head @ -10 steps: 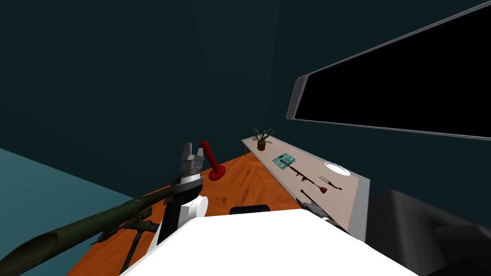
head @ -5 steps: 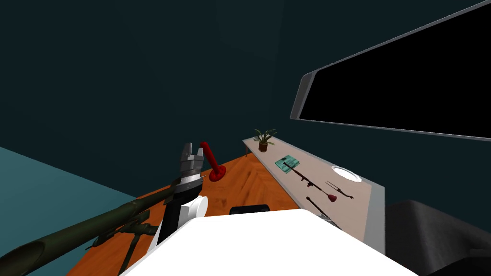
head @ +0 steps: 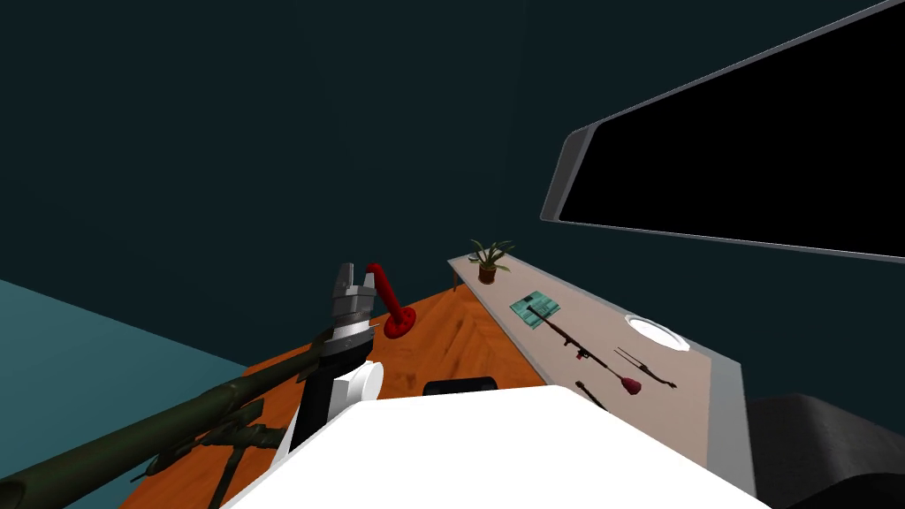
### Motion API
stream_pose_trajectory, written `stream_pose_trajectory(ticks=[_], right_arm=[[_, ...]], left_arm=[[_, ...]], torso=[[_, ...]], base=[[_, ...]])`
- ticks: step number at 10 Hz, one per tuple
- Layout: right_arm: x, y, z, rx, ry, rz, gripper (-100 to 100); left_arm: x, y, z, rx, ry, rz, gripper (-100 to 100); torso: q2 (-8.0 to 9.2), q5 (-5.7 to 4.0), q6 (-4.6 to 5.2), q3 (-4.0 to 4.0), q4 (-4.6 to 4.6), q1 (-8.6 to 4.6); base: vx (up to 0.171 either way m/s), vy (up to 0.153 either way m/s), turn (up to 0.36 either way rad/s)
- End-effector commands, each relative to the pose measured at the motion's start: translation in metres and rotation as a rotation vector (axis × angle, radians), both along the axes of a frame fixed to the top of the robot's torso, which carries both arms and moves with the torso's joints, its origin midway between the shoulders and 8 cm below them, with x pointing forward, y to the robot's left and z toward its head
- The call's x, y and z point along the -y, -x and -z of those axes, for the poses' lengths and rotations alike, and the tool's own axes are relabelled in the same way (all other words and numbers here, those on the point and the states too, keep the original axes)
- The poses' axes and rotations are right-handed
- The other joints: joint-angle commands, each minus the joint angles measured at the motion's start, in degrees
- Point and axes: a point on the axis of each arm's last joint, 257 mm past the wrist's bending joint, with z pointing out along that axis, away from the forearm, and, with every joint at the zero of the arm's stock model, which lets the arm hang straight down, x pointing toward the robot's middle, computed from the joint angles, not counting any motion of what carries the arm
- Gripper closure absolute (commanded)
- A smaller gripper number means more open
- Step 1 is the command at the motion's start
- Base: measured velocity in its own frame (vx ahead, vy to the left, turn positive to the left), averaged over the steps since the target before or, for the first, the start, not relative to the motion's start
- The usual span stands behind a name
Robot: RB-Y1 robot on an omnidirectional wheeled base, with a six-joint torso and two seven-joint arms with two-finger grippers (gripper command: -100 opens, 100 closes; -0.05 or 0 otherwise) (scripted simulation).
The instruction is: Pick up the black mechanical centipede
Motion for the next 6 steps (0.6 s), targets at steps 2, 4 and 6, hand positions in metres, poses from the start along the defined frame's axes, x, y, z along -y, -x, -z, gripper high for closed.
stream_pose_trajectory(ticks=[2,4,6], right_arm=[[0.014,0.021,0.01,-0.07,0.05,-0.028,-100],[0.026,0.046,0.017,-0.138,0.092,-0.048,-100],[0.035,0.065,0.022,-0.195,0.127,-0.073,-100]], left_arm=[[0.0,0.0,0.0,0.0,0.0,0.0,0],[0.0,0.0,0.0,0.0,0.0,0.0,0],[0.0,0.0,0.0,0.0,0.0,0.0,0]], torso=[[0.16,0.01,0.0,0.09,0.04,0.05],[0.1,0.01,0.0,0.06,0.03,0.05],[-0.16,-0.02,0.0,-0.08,-0.02,-0.1]], base=[[0.044,-0.005,0.011],[0.072,-0.02,0.019],[0.133,-0.047,0.019]])
